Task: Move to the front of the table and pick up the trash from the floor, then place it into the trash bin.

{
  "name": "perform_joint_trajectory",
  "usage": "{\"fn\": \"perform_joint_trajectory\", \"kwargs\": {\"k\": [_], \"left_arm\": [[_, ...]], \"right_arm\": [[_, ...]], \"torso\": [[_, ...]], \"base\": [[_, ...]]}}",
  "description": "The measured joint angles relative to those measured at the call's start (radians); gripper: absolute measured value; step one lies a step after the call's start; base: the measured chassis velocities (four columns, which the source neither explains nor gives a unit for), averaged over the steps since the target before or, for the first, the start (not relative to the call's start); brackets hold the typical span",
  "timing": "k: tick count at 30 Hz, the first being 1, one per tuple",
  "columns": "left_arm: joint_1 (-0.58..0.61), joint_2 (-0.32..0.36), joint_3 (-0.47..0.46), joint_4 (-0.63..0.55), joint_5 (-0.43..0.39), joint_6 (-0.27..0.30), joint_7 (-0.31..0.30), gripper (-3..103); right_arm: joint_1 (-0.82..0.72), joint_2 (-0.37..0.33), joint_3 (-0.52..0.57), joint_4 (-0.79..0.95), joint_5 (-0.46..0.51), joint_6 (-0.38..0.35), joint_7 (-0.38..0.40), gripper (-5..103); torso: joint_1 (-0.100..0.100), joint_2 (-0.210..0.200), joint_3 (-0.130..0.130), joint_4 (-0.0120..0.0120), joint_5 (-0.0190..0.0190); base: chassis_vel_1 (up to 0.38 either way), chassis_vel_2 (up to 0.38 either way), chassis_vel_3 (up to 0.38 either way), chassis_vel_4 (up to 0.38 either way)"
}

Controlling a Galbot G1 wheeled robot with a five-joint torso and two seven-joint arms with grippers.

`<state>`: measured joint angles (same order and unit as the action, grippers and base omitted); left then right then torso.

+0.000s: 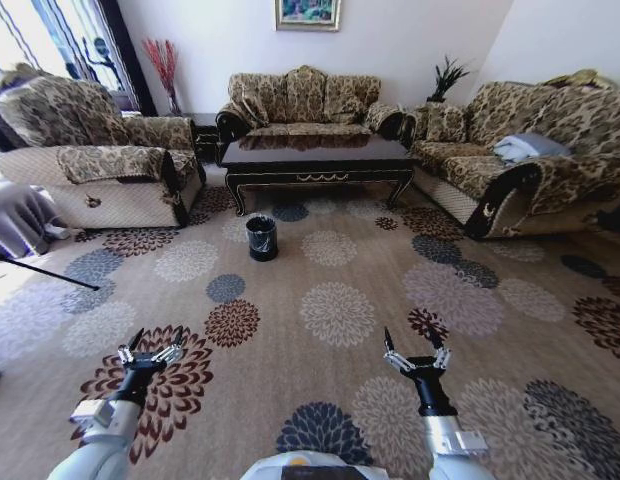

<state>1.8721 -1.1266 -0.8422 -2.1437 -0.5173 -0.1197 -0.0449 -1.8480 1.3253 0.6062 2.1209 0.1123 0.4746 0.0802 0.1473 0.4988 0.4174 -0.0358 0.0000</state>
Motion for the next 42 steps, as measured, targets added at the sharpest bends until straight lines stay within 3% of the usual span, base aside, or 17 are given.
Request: {"fn": "perform_joint_trajectory", "kwargs": {"k": [42], "left_arm": [[0.000, 0.000, 0.000, 0.000, 0.000, 0.000, 0.000, 100]], "right_arm": [[0.000, 0.000, 0.000, 0.000, 0.000, 0.000, 0.000, 100]], "torso": [[0.066, 0.168, 0.101, 0.0000, 0.0000]], "base": [[-0.001, -0.001, 0.002, 0.001]]}}
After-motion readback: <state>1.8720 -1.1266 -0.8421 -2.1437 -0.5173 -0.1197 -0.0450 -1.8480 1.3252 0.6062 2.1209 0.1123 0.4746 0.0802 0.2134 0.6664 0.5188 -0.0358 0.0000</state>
